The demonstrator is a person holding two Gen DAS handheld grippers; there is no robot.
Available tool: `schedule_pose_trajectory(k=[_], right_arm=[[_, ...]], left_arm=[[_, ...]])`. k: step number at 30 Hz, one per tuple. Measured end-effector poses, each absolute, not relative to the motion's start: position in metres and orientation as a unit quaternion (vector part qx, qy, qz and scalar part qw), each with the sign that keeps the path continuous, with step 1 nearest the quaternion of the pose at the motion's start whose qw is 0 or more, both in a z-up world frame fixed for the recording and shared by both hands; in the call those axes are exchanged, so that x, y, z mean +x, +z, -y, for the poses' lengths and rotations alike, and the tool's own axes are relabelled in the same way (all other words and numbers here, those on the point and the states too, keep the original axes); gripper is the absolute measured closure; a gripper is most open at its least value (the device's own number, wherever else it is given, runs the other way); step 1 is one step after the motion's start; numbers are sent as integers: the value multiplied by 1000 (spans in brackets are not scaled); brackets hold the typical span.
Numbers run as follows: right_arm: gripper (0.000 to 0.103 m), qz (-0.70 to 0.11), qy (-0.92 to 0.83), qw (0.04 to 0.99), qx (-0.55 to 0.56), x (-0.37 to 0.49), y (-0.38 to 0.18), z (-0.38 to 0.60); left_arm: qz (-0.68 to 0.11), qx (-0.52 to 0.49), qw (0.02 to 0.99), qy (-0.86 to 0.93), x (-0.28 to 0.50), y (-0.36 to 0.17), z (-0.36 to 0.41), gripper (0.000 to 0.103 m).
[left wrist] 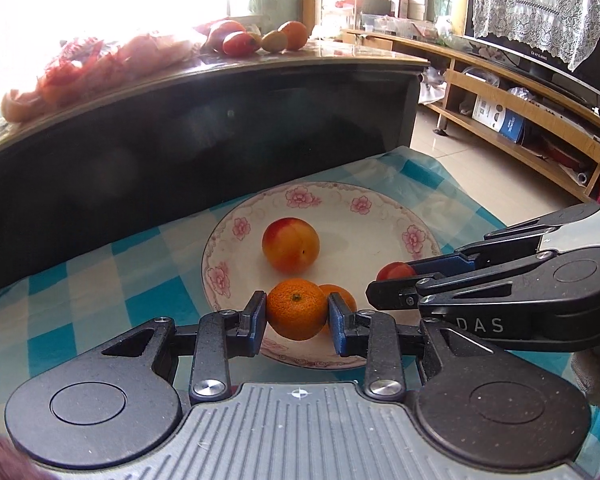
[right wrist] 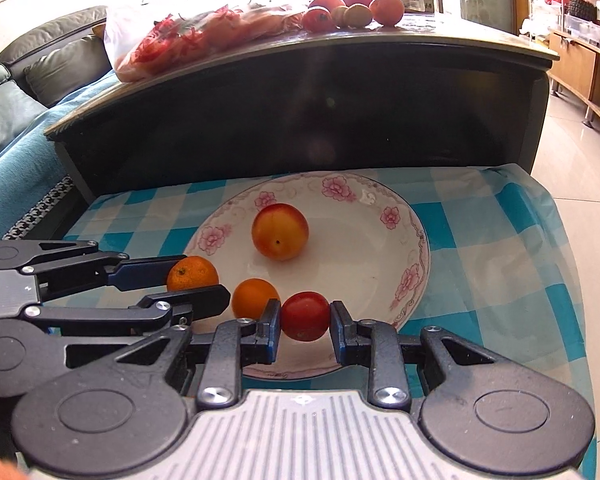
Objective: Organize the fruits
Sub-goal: 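Carry the tomato with the right gripper over the bowl while the left carries the mandarin, then open both grippers to drop the tomato and mandarin into the bowl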
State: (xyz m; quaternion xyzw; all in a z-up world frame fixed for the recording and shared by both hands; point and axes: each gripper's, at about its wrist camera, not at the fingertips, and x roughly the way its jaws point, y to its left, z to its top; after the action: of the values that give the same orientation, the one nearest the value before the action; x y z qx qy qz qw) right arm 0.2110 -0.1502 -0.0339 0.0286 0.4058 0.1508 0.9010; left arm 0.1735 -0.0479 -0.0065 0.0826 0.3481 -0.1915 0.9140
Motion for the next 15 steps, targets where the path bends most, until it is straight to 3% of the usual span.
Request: schedule_pose_trajectory(k=[8,15], right_arm=[[72,-401,149,903,33,222,-41,151],[71,-394,140,908,28,223,-39,153]], left_arm=[[-345,76,918,-181,184,-12,48,62],[-343,77,920,-174,187,-11,49,56]])
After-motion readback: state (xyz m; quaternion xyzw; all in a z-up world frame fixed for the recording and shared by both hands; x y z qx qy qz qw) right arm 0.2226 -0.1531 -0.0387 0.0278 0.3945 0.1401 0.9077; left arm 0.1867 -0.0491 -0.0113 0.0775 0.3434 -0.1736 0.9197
